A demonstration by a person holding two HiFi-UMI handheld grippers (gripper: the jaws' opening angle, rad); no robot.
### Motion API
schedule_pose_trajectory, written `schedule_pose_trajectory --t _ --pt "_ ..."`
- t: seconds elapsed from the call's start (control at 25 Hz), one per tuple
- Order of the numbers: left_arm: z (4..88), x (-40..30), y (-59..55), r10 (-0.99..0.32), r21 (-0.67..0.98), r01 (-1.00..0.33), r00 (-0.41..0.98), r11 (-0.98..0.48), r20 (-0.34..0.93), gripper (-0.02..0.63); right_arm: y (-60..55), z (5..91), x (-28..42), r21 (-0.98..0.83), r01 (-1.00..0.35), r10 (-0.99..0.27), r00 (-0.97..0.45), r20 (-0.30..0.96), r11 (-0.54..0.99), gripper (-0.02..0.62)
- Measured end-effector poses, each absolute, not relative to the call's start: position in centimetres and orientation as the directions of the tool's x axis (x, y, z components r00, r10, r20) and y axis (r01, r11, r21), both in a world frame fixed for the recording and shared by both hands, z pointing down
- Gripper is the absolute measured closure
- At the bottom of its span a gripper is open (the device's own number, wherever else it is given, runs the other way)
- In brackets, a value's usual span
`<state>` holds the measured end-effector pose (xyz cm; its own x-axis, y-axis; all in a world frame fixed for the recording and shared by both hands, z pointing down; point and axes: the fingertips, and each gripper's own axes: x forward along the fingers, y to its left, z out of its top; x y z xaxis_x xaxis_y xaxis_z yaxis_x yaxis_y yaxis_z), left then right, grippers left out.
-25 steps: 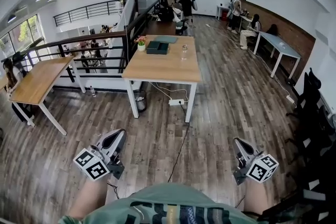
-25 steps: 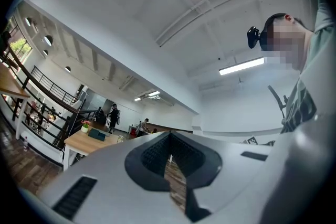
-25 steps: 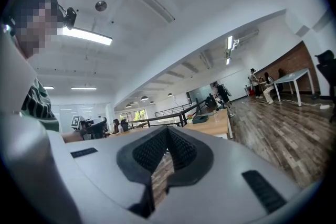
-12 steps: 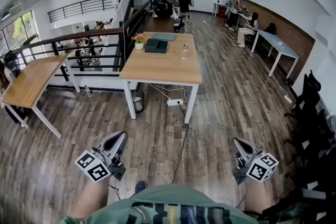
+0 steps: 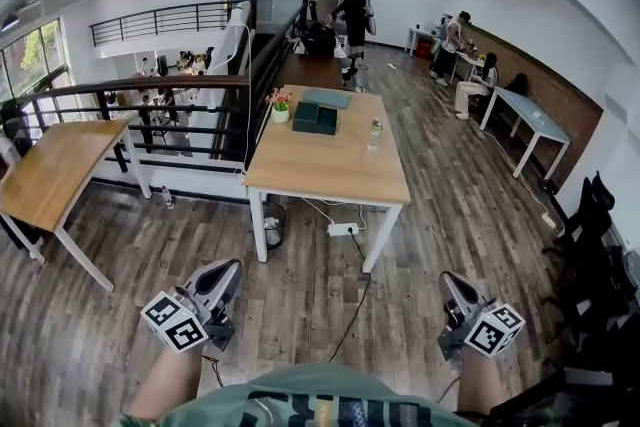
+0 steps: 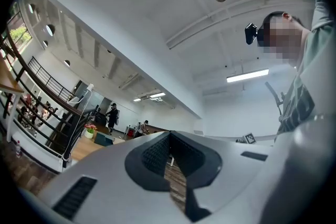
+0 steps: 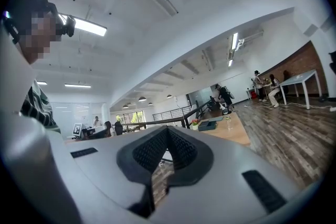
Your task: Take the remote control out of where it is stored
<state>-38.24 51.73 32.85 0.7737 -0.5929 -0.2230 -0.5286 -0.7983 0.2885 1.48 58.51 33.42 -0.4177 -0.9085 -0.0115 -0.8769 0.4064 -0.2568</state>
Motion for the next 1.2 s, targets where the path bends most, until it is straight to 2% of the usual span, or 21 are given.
schedule_pose_trajectory --t 0.32,0.64,0.88,1.2 --pt "35.3 -43.4 44.4 -0.602 0.333 -0.525 0.773 -0.784 -0.2 0.618 50.7 33.7 -4.2 -0.247 -0.874 -0.899 -0.437 0.022 0.419 0.595" --pt "37.2 -43.6 39.5 -0.633 0.363 -0.548 0.755 -0.753 -0.173 0.618 43.8 34.5 -4.5 -0.25 -0.853 -0.875 -0.482 0.041 0.458 0.595" --pt "36.6 -40.1 36.0 -0.686 0.324 -0.619 0.71 -0.715 -0.158 0.618 37.4 35.7 -0.4 -0.279 -0.805 -0.839 -0.545 0.001 0.523 0.595" --pt "34.3 -30.1 30.4 -0.754 0.301 -0.696 0.638 -0.652 -0.157 0.618 27.6 34.9 9.5 -0.251 -0.739 -0.768 -0.639 -0.031 0.625 0.595"
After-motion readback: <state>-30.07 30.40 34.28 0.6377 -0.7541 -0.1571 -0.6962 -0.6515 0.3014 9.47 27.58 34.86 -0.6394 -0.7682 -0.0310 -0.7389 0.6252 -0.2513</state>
